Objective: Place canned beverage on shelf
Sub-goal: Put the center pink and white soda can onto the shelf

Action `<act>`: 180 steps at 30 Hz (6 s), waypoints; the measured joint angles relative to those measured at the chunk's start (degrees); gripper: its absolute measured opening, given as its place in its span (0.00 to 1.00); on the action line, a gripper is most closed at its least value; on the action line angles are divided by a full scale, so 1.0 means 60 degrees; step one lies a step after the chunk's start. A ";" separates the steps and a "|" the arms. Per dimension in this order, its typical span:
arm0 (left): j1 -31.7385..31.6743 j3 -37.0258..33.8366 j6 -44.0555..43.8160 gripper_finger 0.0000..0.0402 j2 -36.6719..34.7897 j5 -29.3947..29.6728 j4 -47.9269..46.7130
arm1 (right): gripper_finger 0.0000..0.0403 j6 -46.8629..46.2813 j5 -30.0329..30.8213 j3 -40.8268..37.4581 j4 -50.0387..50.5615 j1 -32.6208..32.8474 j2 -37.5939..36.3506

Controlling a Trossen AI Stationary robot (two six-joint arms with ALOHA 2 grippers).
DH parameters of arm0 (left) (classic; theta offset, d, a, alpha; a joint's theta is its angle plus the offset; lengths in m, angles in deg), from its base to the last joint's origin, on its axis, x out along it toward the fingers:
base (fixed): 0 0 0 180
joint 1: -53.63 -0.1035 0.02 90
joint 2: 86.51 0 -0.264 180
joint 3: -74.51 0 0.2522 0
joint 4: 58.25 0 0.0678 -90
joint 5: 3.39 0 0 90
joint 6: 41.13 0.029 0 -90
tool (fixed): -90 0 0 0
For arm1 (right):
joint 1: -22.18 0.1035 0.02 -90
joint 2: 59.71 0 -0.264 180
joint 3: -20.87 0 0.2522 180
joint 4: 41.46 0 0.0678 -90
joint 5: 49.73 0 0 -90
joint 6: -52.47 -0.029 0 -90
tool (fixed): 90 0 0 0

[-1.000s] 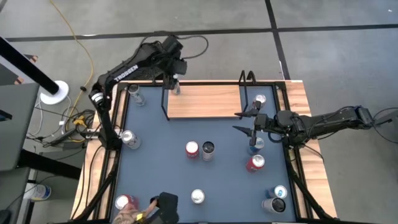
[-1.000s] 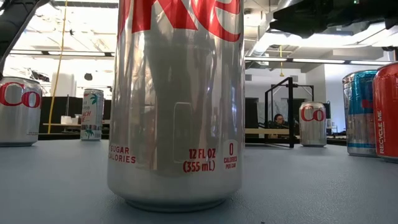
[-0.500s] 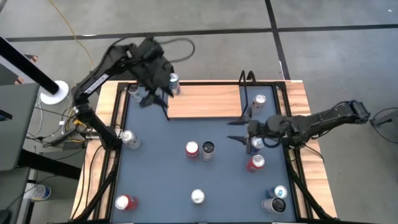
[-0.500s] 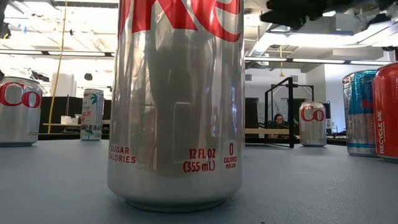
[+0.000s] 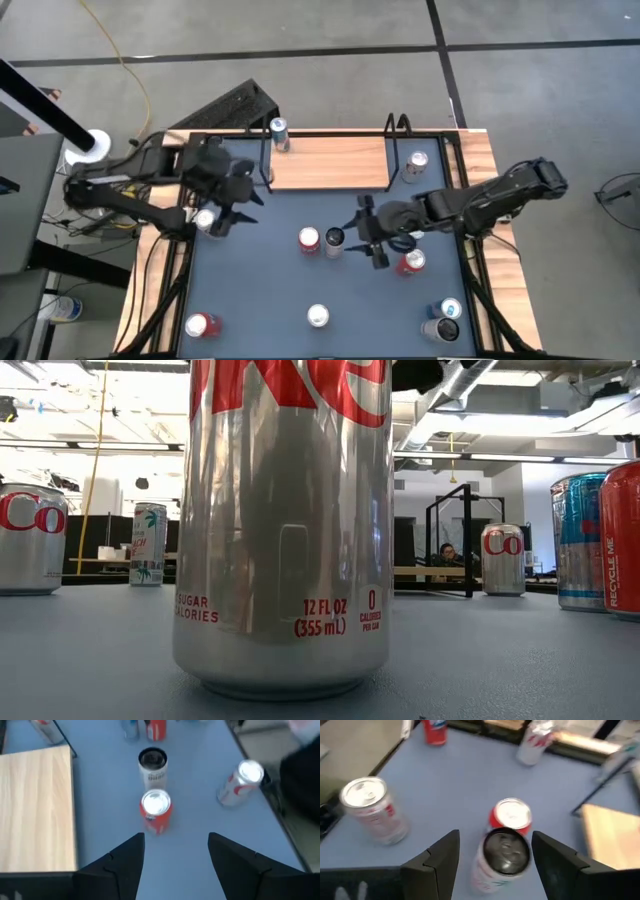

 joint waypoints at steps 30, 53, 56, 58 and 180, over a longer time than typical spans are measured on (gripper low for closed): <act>0.0748 -0.4593 -0.0285 0.52 -0.2991 0.2596 0.5077 | 0.60 0.3475 -0.2737 0.3736 0.4136 -0.1544 0.3051; 0.0748 -0.4586 0.0114 0.52 -0.2995 0.2591 0.5058 | 0.60 0.3398 -0.1162 0.3761 0.2703 -0.1222 0.2785; 0.0748 -0.4586 0.0115 0.52 -0.2994 0.2591 0.5057 | 0.60 0.3388 -0.1175 0.3758 0.2733 -0.1094 0.2785; 0.0748 -0.4586 0.0115 0.52 -0.2991 0.2591 0.5040 | 0.60 0.3210 -0.1174 0.3758 0.2675 -0.1023 0.2785; 0.0744 -0.4582 0.0073 0.52 -0.2988 0.2668 0.4897 | 0.56 0.3508 -0.2489 0.3754 0.4559 -0.1595 0.4124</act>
